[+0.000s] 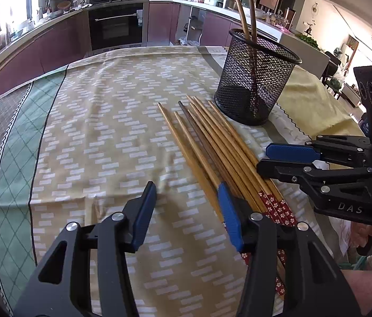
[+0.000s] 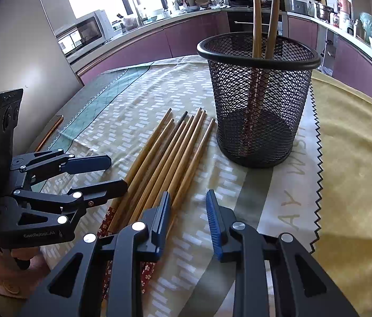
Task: Organize utensils
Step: 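Withdraw both grippers from the cup back over the remaining chopsticks, then close the left gripper on a chopstick while the right gripper grasps another chopstick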
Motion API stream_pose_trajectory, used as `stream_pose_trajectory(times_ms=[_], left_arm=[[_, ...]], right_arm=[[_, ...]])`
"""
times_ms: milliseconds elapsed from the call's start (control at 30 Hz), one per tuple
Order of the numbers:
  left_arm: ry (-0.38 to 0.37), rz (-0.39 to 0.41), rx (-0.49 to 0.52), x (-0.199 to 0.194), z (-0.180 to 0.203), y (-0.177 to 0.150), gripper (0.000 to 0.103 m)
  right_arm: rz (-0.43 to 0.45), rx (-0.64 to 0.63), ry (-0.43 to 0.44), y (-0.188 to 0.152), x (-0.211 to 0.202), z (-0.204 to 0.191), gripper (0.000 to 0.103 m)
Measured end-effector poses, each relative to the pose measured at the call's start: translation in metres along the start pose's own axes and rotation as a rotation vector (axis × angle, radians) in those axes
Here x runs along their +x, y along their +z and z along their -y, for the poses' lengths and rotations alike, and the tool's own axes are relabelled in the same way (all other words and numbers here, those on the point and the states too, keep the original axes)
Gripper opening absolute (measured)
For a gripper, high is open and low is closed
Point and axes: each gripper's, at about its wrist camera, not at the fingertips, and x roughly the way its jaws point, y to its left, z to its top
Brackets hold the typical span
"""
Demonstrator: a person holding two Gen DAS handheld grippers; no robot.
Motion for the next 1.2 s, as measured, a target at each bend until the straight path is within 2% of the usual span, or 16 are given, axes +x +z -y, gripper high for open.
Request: stream_pose_trajectory(times_ms=[333, 600, 800, 933, 1200], left_arm=[[-0.003, -0.012, -0.007, 0.002, -0.004, 0.003, 0.037], [0.005, -0.019, -0.007, 0.007, -0.004, 0.009, 0.035], [0.022, -0.020, -0.029, 0.013, -0.006, 0.015, 0.022], [0.015, -0.020, -0.053, 0.013, -0.008, 0.015, 0.012], [0.003, -0.018, -0.098, 0.011, -0.013, 0.011, 0.008]], right_arm=[[-0.009, -0.021, -0.030, 0.000, 0.004, -0.003, 0.023], [0.001, -0.031, -0.061, 0.006, 0.011, -0.008, 0.022], [0.008, 0.006, -0.057, 0.009, 0.013, -0.002, 0.009], [0.017, 0.030, -0.044, 0.008, 0.012, 0.001, 0.008], [0.025, 0.073, -0.017, 0.005, 0.008, 0.008, 0.006]])
